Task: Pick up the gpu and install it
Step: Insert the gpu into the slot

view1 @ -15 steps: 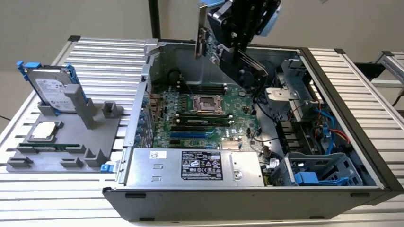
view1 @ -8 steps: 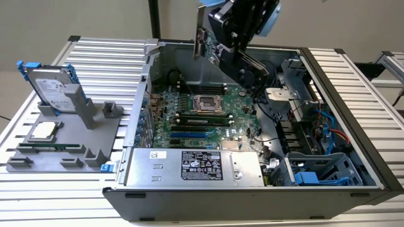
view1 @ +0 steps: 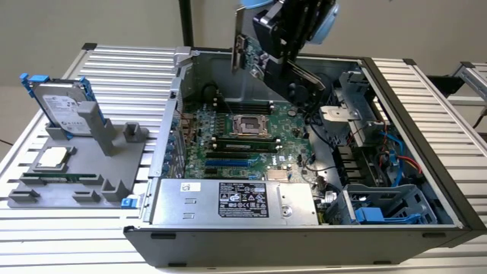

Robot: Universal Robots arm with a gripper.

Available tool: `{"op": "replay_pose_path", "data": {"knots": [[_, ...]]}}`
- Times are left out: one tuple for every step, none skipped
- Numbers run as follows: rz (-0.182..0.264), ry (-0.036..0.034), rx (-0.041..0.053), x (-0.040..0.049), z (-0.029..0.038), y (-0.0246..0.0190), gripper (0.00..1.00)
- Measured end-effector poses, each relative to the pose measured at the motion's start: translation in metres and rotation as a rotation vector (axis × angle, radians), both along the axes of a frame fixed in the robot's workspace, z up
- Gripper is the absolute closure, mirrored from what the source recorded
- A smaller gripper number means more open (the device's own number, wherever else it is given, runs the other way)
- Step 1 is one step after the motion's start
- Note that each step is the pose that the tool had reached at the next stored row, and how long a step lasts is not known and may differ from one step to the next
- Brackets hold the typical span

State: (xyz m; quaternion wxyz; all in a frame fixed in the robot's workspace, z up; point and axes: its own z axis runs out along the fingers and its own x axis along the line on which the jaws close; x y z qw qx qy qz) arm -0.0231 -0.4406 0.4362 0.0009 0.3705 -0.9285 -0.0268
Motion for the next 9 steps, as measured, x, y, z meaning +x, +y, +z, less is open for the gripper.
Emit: {"op": "replay_pose_path", "data": {"knots": [[0.006,0.0,-0.0001,0.0,0.0,0.0,1.0],[0.013,0.0,-0.0001,0.0,0.0,0.0,1.0],[0.019,0.0,-0.0001,0.0,0.0001,0.0,1.0],[0.026,0.0,0.0,0.0,0.0,0.0,1.0],[0.033,0.0,0.0,0.0,0.0,0.0,1.0],[0.039,0.0,0.0,0.0,0.0,0.0,1.0],[0.046,0.0,0.0,0.0,0.0,0.0,1.0],[0.053,0.0,0.0,0.0,0.0001,0.0,1.0],[0.06,0.0,0.0,0.0,0.0001,0.0,1.0]]}}
